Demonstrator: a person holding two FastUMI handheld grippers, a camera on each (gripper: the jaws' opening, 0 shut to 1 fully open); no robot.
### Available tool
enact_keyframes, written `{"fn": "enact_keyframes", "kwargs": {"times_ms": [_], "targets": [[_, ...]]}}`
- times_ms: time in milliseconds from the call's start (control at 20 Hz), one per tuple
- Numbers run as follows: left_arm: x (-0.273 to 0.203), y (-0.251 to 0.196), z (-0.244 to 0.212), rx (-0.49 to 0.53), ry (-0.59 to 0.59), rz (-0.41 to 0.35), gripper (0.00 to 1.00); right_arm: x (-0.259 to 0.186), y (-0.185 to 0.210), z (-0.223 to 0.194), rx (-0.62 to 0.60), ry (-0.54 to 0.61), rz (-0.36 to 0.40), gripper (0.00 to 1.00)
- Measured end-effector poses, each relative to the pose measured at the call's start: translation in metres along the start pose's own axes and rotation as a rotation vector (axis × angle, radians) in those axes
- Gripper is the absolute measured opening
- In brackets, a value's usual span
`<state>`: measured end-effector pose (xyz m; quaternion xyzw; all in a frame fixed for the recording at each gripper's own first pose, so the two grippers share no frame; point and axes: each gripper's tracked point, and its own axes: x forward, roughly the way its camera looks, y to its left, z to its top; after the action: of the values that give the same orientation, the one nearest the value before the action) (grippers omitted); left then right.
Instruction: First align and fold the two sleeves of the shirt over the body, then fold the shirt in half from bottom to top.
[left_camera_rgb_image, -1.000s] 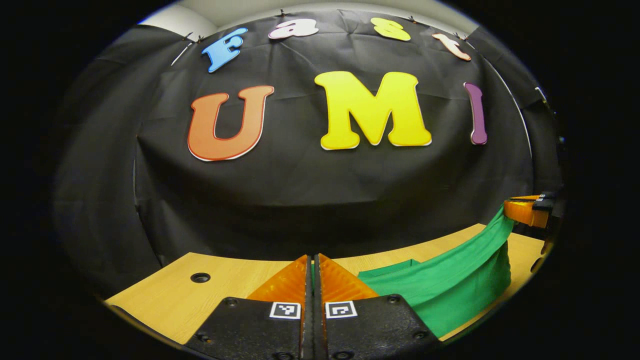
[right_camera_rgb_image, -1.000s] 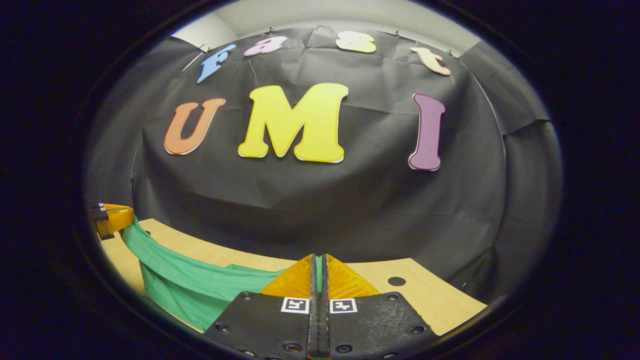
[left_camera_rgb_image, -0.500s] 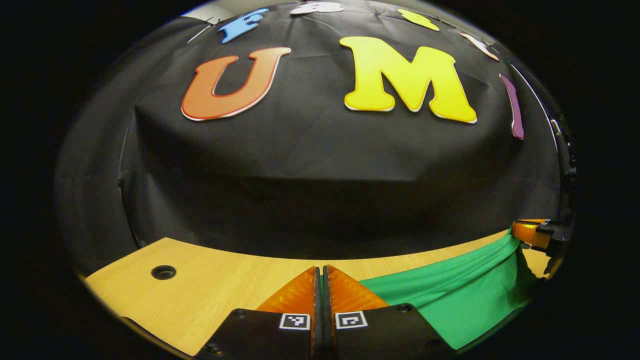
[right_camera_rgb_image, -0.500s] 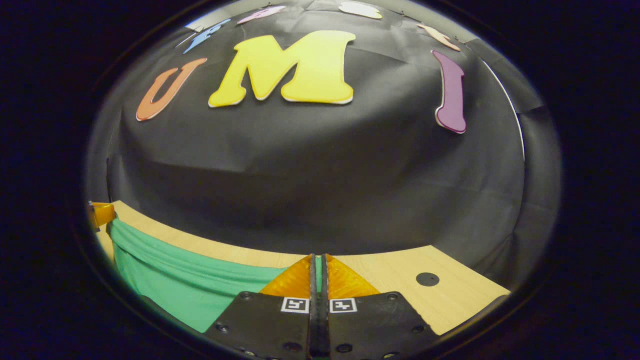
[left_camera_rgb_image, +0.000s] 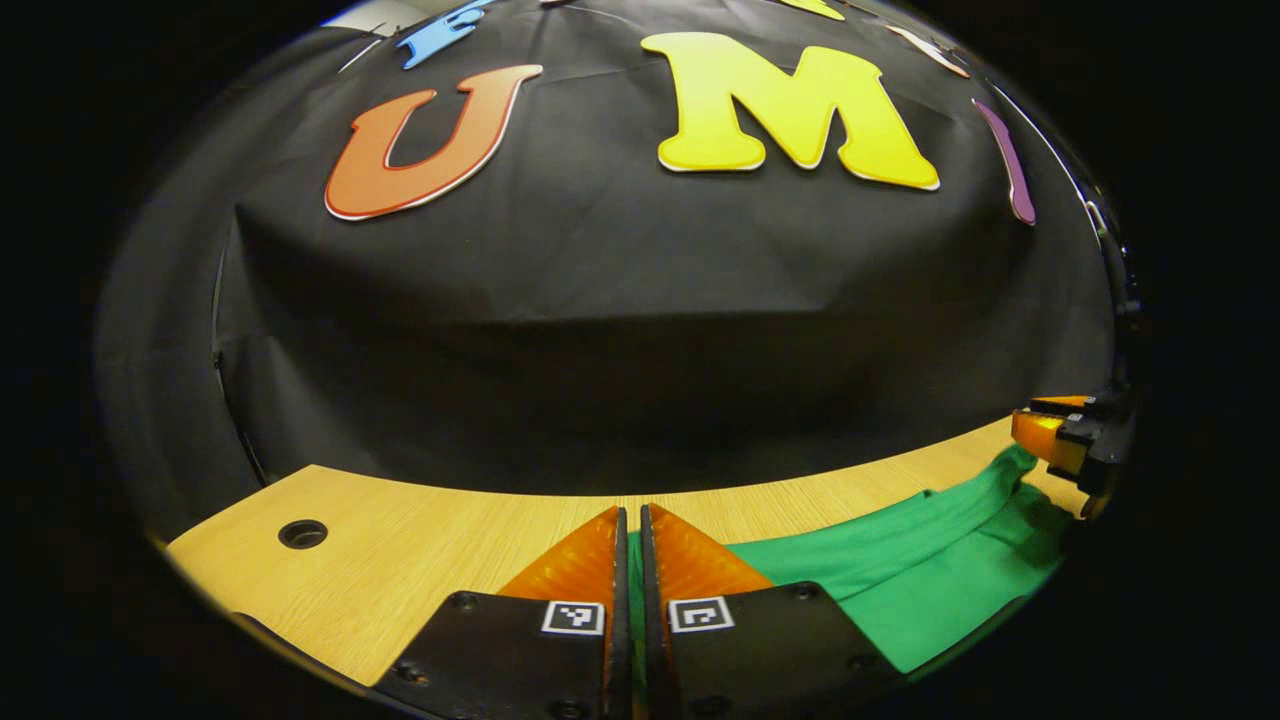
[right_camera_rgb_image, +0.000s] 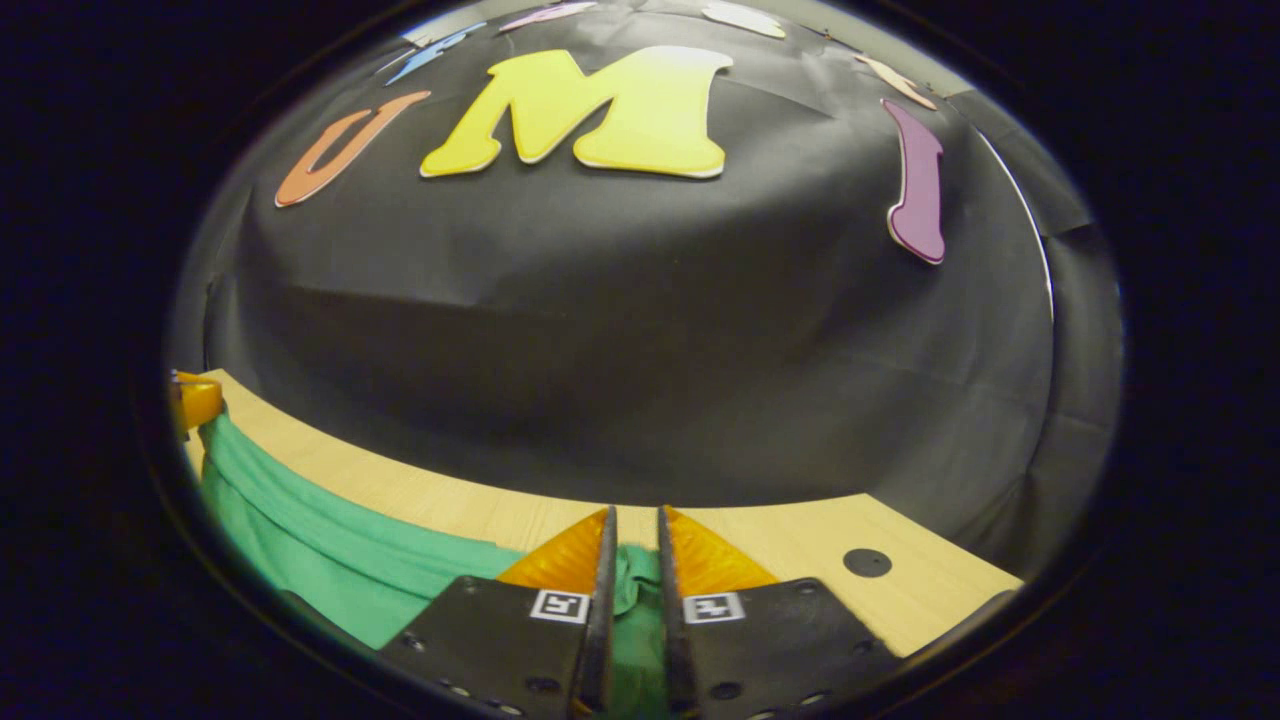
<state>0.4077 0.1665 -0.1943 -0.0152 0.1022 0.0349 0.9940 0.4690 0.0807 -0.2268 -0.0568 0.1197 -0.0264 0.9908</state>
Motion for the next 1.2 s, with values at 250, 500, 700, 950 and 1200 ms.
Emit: {"fn": "enact_keyframes", "kwargs": {"times_ms": [250, 500, 700, 950, 1200], "targets": [[-0.003, 0.002, 0.005, -0.131, -0.047, -0.056, 1.00, -0.004, -0.007, 0.004, 0.071, -0.032, 0.006, 0.96], [-0.008, -0.001, 0.009, -0.087, -0.080, -0.044, 1.00, -0.004, -0.014, 0.003, 0.109, -0.038, -0.025, 0.95], [-0.015, 0.014, 0.002, 0.017, -0.039, 0.035, 1.00, -0.012, -0.007, 0.008, 0.057, -0.055, 0.009, 0.96], [-0.060, 0.034, 0.012, -0.071, -0.108, 0.076, 1.00, -0.066, -0.027, 0.027, 0.074, -0.160, 0.002, 0.95], [-0.104, 0.037, -0.004, -0.047, -0.089, 0.091, 1.00, -0.123, -0.076, 0.025, 0.137, -0.230, -0.115, 0.95]]}}
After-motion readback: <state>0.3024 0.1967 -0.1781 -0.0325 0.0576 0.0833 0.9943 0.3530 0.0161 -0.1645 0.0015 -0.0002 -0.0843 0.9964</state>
